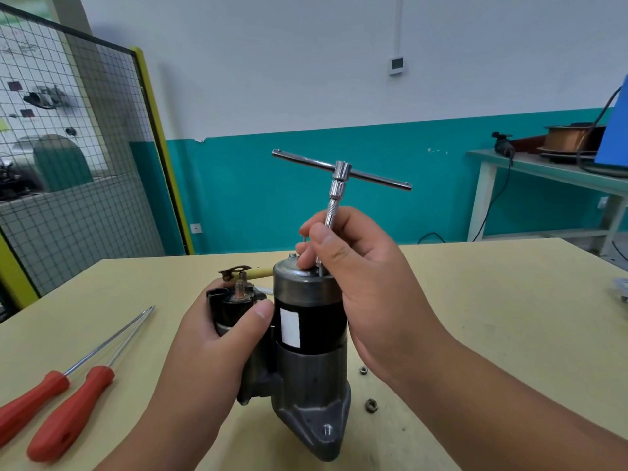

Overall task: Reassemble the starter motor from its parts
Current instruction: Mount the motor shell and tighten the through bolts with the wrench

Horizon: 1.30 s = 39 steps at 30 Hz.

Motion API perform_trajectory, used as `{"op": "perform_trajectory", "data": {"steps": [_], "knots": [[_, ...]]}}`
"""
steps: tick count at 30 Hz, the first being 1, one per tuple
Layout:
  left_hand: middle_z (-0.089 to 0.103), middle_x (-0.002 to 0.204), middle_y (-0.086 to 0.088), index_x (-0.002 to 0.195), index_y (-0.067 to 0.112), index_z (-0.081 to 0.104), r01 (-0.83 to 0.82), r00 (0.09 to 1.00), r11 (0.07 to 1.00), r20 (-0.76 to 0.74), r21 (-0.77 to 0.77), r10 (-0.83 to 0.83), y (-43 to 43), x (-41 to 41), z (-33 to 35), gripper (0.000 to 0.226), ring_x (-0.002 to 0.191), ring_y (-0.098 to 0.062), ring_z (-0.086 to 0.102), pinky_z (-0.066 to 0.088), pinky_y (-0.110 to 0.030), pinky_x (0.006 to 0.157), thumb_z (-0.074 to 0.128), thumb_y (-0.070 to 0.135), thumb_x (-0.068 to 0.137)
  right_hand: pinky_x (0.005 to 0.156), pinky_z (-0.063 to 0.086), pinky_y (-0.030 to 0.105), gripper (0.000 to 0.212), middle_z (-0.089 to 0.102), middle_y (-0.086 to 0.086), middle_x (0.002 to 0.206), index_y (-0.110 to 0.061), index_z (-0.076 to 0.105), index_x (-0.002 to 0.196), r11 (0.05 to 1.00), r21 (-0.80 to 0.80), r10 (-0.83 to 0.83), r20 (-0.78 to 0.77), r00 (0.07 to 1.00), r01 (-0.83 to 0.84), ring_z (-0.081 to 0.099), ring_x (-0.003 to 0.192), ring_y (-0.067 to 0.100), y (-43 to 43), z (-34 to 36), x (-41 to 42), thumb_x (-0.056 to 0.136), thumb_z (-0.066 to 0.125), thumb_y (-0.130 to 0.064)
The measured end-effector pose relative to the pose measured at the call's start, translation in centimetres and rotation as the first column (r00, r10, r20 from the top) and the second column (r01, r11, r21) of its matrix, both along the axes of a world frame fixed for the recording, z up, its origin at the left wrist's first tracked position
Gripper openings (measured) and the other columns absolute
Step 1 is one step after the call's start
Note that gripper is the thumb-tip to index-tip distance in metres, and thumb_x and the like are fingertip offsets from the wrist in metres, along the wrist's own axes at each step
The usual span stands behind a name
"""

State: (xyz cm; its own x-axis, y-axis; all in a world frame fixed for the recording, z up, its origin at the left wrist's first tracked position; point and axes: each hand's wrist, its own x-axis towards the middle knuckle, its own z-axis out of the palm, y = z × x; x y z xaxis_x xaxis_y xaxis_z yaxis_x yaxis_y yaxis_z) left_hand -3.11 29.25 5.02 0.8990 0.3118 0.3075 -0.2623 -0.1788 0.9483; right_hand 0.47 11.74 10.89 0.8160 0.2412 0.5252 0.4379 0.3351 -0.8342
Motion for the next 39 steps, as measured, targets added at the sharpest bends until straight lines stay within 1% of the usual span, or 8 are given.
{"op": "perform_trajectory", "data": {"steps": [2, 7, 12, 15, 21, 23, 31, 39], "knots": [[0.08, 0.099, 0.01, 0.106, 0.049, 0.073, -0.002, 1.0, 1.0, 0.005, -0.004, 0.002, 0.06, 0.04, 0.0, 0.05, 0.093, -0.019, 0.079, 0.067, -0.048, 0.07, 0.072, 0.069, 0.06, 0.087, 0.058, 0.027, 0.016, 0.069, -0.004, 0.078, -0.038, 0.074, 0.091, 1.0, -0.001, 0.006, -0.019, 1.0, -0.006, 0.069, 0.085, 0.01, -0.03, 0.0, 0.02, 0.094, 0.059, -0.042], [0.079, 0.091, 0.008, 0.098, 0.048, 0.074, -0.004, 1.0, 1.0, -0.007, -0.007, 0.004, -0.13, -0.19, 0.07, 0.044, 0.08, -0.02, 0.079, 0.058, -0.034, 0.047, 0.071, 0.067, 0.059, 0.085, 0.059, 0.034, 0.026, 0.07, 0.0, 0.081, -0.034, 0.075, 0.089, 1.0, 0.014, 0.023, -0.067, 0.997, -0.022, 0.068, 0.083, 0.013, -0.16, -0.06, 0.15, 0.096, 0.053, -0.044], [0.079, 0.097, 0.011, 0.103, 0.05, 0.072, -0.005, 1.0, 1.0, -0.003, 0.011, 0.005, -0.07, -0.15, 0.22, 0.049, 0.092, -0.02, 0.079, 0.067, -0.048, 0.068, 0.071, 0.07, 0.059, 0.081, 0.058, 0.03, 0.019, 0.069, -0.004, 0.078, -0.034, 0.07, 0.082, 1.0, -0.015, 0.004, -0.013, 1.0, -0.004, 0.064, 0.079, 0.009, -0.03, 0.15, 0.0, 0.094, 0.058, -0.042], [0.079, 0.094, 0.011, 0.103, 0.049, 0.073, -0.004, 1.0, 1.0, -0.001, 0.023, 0.004, -0.21, -0.31, 0.31, 0.048, 0.086, -0.02, 0.079, 0.063, -0.041, 0.057, 0.07, 0.07, 0.059, 0.085, 0.058, 0.026, 0.017, 0.069, -0.001, 0.077, -0.026, 0.064, 0.081, 1.0, 0.015, -0.005, 0.0, 1.0, 0.005, 0.066, 0.08, 0.01, -0.01, 0.14, -0.02, 0.092, 0.063, -0.039], [0.079, 0.091, 0.007, 0.101, 0.047, 0.074, -0.014, 1.0, 1.0, -0.004, 0.005, 0.014, -0.34, -0.42, 0.49, 0.048, 0.082, -0.027, 0.078, 0.055, -0.032, 0.046, 0.071, 0.069, 0.059, 0.083, 0.057, 0.021, 0.012, 0.069, -0.003, 0.076, -0.034, 0.067, 0.082, 1.0, 0.007, -0.007, 0.009, 1.0, 0.007, 0.067, 0.081, 0.008, 0.15, 0.11, -0.03, 0.093, 0.063, -0.038], [0.078, 0.09, 0.006, 0.099, 0.046, 0.074, -0.012, 1.0, 1.0, -0.006, 0.008, 0.012, -0.35, -0.45, 0.55, 0.045, 0.081, -0.029, 0.078, 0.052, -0.028, 0.043, 0.071, 0.068, 0.06, 0.083, 0.058, 0.027, 0.015, 0.069, -0.004, 0.077, -0.036, 0.07, 0.084, 1.0, 0.007, -0.005, -0.012, 1.0, 0.005, 0.067, 0.082, 0.009, 0.16, 0.05, -0.01, 0.094, 0.061, -0.041], [0.078, 0.087, 0.005, 0.097, 0.045, 0.074, -0.001, 1.0, 1.0, 0.003, -0.001, 0.001, -0.41, -0.51, 0.64, 0.042, 0.074, -0.024, 0.079, 0.052, -0.029, 0.041, 0.072, 0.066, 0.06, 0.09, 0.057, 0.041, 0.024, 0.07, 0.0, 0.08, -0.033, 0.073, 0.085, 1.0, 0.022, 0.019, -0.06, 0.998, -0.018, 0.067, 0.083, 0.013, -0.01, -0.08, 0.12, 0.096, 0.054, -0.043], [0.078, 0.085, 0.003, 0.095, 0.044, 0.075, 0.007, 1.0, 0.999, -0.013, -0.031, -0.008, -0.52, -0.55, 0.82, 0.042, 0.068, -0.029, 0.079, 0.051, -0.032, 0.037, 0.073, 0.065, 0.059, 0.081, 0.057, 0.03, 0.022, 0.069, -0.005, 0.079, -0.036, 0.073, 0.084, 1.0, -0.021, -0.002, -0.022, 1.0, 0.002, 0.065, 0.079, 0.007, -0.02, 0.1, -0.06, 0.095, 0.056, -0.043]]}}
